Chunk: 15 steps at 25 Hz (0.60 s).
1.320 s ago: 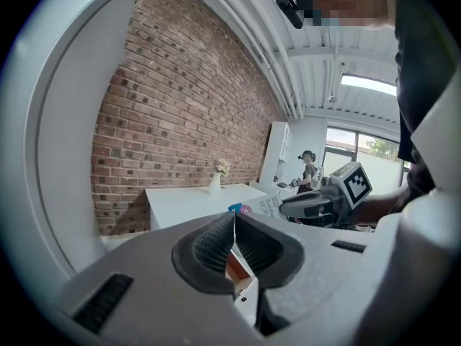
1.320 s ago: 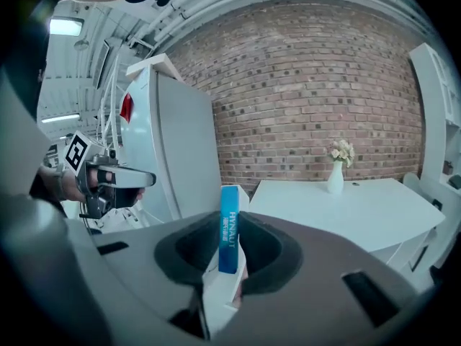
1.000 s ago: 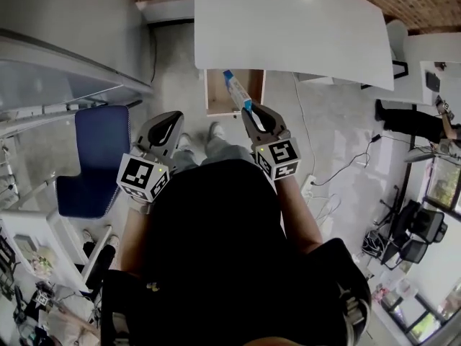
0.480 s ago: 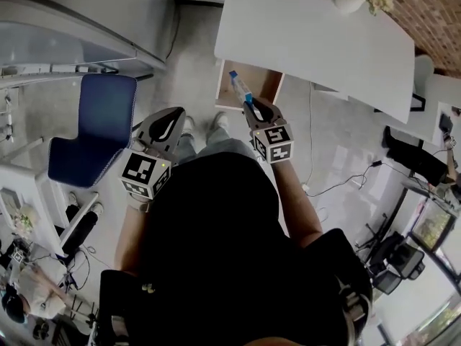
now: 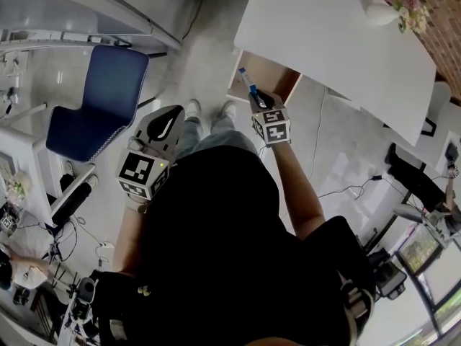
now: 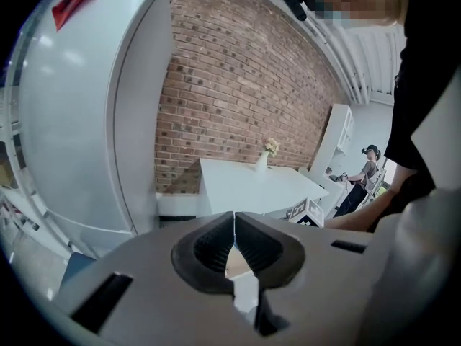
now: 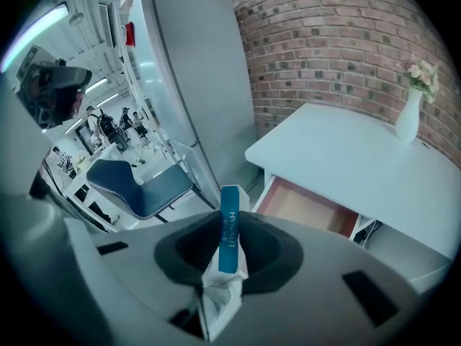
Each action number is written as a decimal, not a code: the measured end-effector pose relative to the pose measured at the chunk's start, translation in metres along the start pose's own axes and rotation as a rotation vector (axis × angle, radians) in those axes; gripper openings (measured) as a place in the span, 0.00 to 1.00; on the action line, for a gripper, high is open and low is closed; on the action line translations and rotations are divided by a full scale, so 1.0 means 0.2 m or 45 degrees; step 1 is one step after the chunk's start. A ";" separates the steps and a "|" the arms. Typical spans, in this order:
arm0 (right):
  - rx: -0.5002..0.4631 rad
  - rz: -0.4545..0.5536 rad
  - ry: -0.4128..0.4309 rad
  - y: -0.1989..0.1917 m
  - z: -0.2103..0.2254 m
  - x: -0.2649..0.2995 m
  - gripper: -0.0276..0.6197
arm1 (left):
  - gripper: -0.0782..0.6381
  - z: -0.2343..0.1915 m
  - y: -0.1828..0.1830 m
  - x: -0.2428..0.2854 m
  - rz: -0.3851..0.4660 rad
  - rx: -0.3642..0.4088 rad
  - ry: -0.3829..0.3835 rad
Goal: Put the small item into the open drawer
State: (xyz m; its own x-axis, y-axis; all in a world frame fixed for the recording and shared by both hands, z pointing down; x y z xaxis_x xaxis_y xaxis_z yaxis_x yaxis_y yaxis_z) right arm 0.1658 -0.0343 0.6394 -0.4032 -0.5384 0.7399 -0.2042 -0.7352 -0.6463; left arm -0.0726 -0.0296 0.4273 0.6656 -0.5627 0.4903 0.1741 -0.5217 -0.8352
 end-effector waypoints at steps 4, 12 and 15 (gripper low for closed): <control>-0.046 -0.089 0.010 -0.09 0.03 0.11 0.18 | 0.12 0.01 -0.04 -0.03 -0.030 -0.007 0.019; -0.074 -0.230 0.012 -0.24 0.05 0.29 0.18 | 0.12 0.01 -0.09 -0.08 -0.074 -0.049 0.069; -0.078 -0.278 0.004 -0.28 0.06 0.34 0.18 | 0.12 -0.01 -0.12 -0.10 -0.093 -0.055 0.084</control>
State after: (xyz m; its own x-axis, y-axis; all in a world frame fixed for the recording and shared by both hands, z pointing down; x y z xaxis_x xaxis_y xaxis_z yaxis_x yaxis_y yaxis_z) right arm 0.1604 -0.0344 0.7291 -0.3465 -0.3680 0.8629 -0.3408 -0.8076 -0.4813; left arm -0.0920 -0.0065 0.4378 0.6027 -0.5626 0.5659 0.1881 -0.5890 -0.7859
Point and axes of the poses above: the fingertips, and each gripper's own axes: x forward along the fingers, z to its right, y out of its top, the point moved 5 cm from there along -x, backward along the fingers, and after that the axes turned 3 degrees about z, right-handed, at the moved point
